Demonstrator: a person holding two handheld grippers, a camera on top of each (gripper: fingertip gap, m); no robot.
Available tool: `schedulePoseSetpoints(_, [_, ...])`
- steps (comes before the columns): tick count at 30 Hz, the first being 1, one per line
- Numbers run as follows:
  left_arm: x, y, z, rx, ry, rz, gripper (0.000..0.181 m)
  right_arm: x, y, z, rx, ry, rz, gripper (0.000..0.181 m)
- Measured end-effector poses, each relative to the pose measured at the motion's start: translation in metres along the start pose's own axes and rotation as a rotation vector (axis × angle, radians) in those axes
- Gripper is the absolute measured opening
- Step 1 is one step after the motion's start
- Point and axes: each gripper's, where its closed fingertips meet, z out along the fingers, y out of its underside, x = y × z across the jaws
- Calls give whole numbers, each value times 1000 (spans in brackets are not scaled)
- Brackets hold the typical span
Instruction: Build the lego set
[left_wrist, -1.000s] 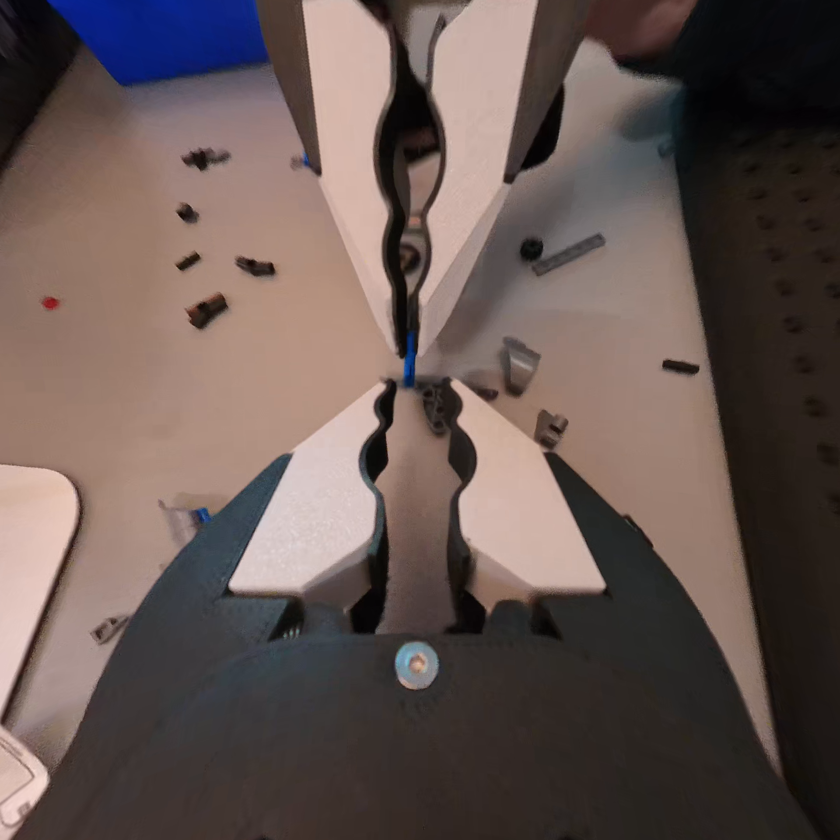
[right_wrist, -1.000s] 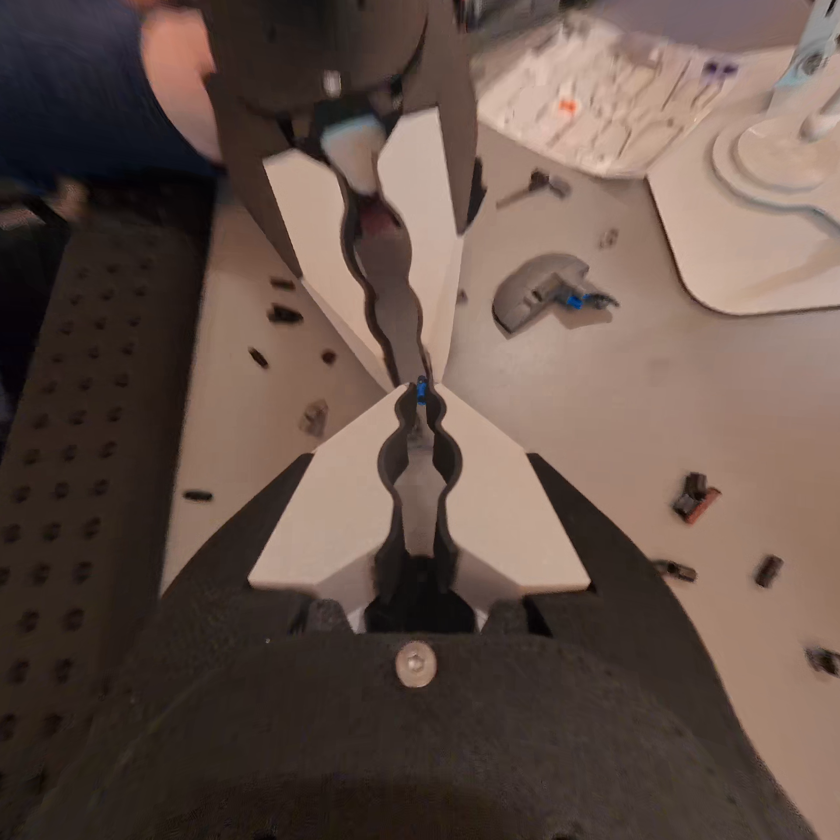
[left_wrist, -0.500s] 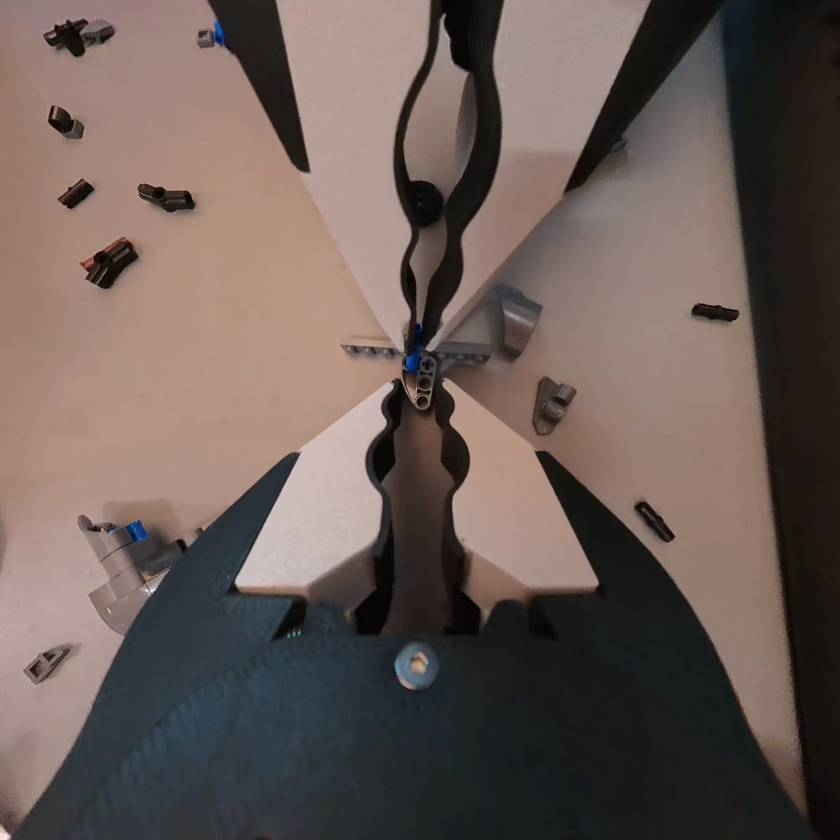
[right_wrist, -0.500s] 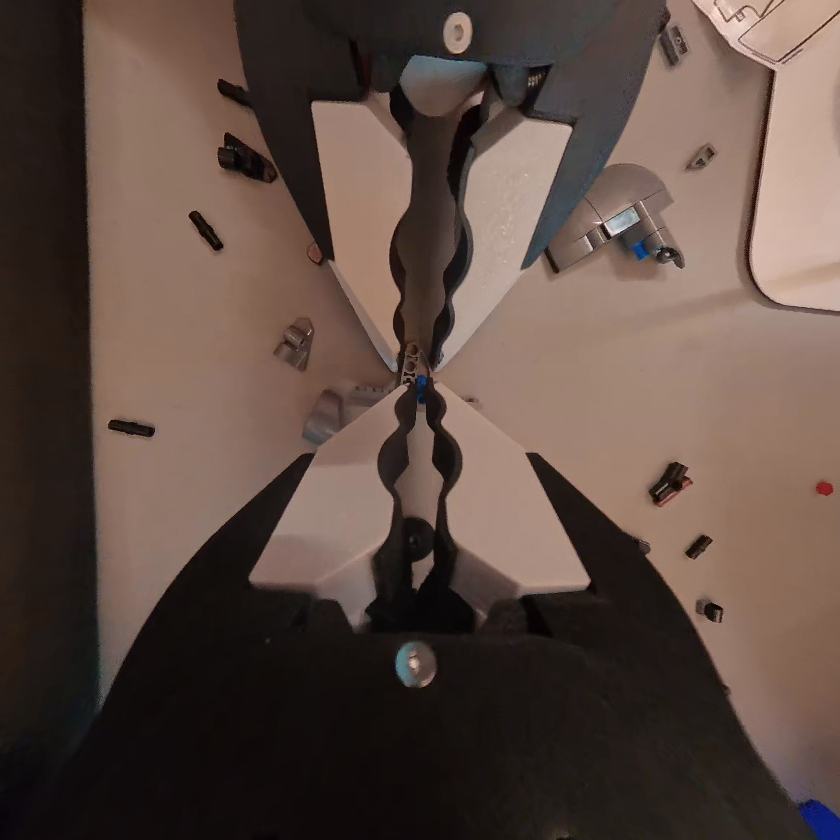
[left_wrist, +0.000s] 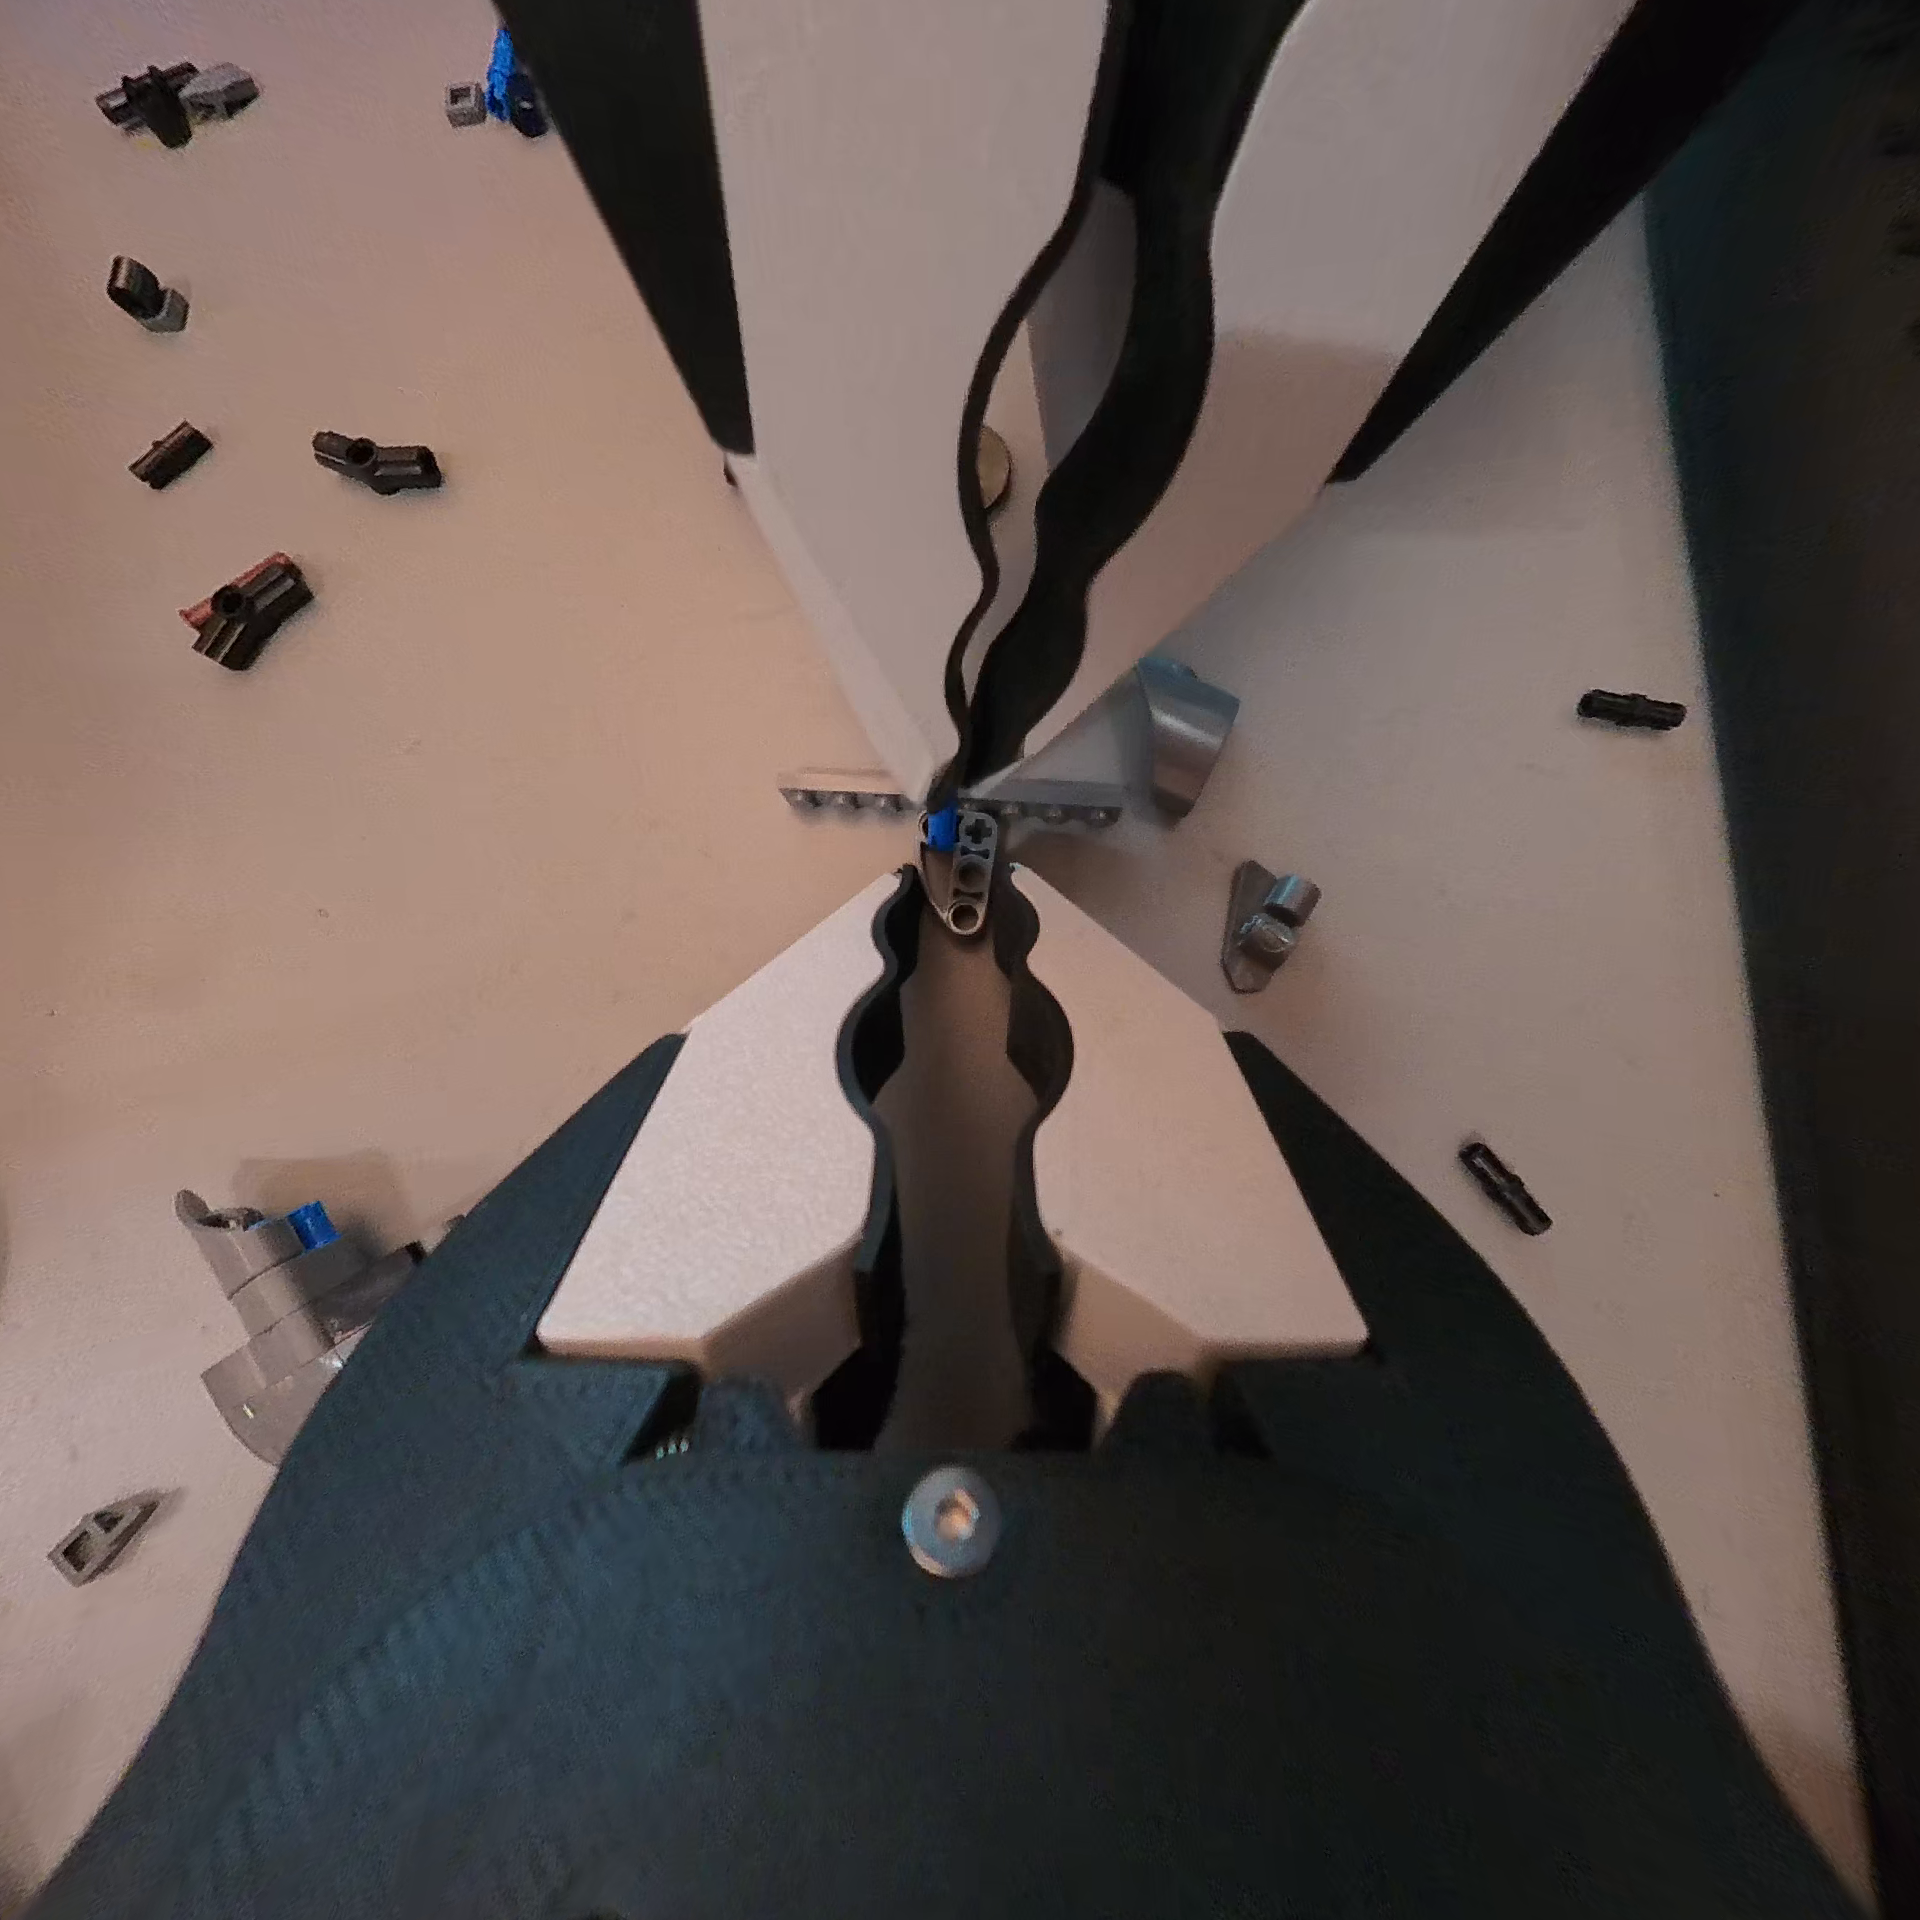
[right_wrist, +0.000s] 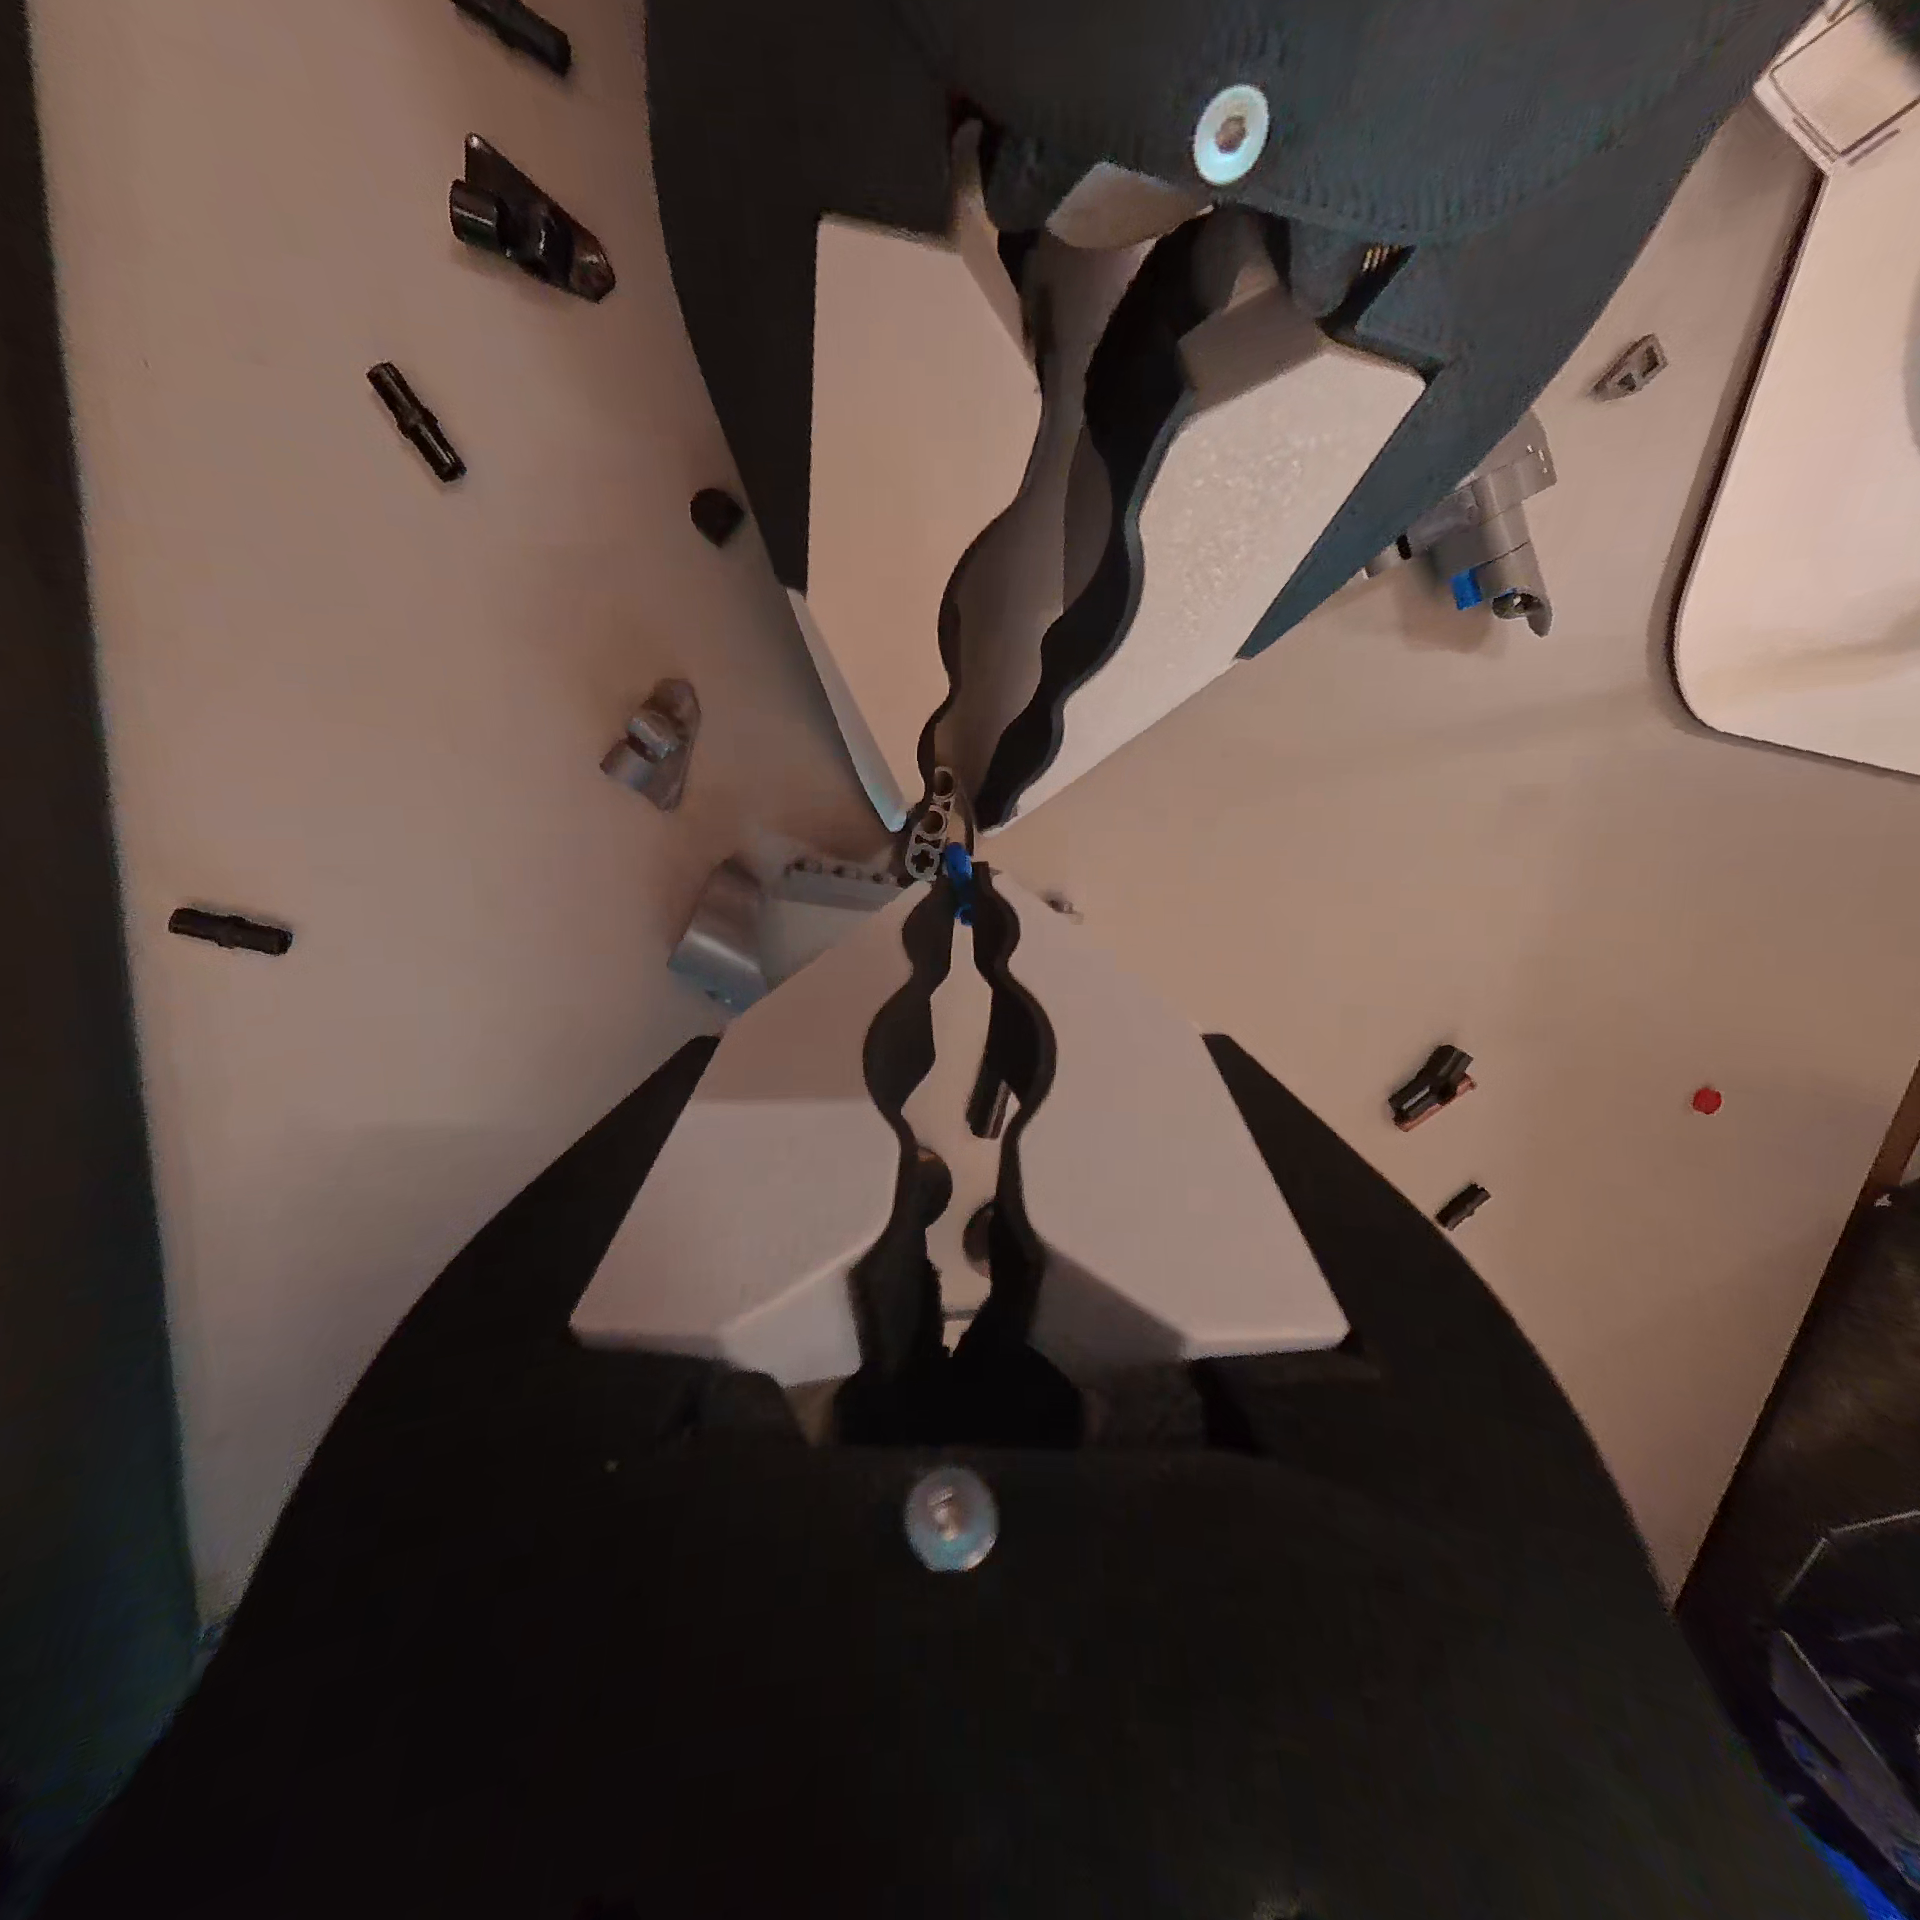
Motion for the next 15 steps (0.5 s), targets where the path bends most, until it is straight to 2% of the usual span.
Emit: schedulePoseSetpoints(15, [1,-1,0,2,6,1,12,0,3,-1,-6,5,-20,1])
